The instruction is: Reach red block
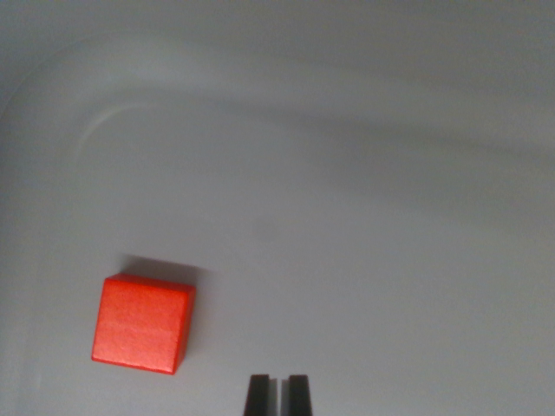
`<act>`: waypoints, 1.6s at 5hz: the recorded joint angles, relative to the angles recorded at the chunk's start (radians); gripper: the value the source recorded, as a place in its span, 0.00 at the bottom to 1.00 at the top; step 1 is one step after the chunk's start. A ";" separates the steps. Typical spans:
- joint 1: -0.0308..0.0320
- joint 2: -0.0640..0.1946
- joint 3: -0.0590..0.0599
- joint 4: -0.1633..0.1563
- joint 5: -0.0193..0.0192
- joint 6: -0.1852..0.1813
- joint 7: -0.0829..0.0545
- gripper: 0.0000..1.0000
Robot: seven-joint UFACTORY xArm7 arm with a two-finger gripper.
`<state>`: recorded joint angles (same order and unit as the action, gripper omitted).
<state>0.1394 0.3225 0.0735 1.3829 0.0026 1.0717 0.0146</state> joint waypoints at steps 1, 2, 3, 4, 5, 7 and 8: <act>0.0000 0.000 0.000 0.000 0.0000 0.000 0.000 0.00; 0.0116 0.027 0.009 -0.020 -0.0026 -0.046 -0.001 0.00; 0.0116 0.027 0.009 -0.020 -0.0026 -0.046 -0.001 0.00; 0.0227 0.053 0.017 -0.040 -0.0051 -0.089 -0.002 0.00; 0.0227 0.053 0.017 -0.040 -0.0051 -0.089 -0.002 0.00; 0.0332 0.077 0.025 -0.058 -0.0074 -0.131 -0.003 0.00; 0.0429 0.099 0.032 -0.075 -0.0096 -0.169 -0.003 0.00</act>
<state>0.1823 0.4218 0.1058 1.3074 -0.0070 0.9028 0.0111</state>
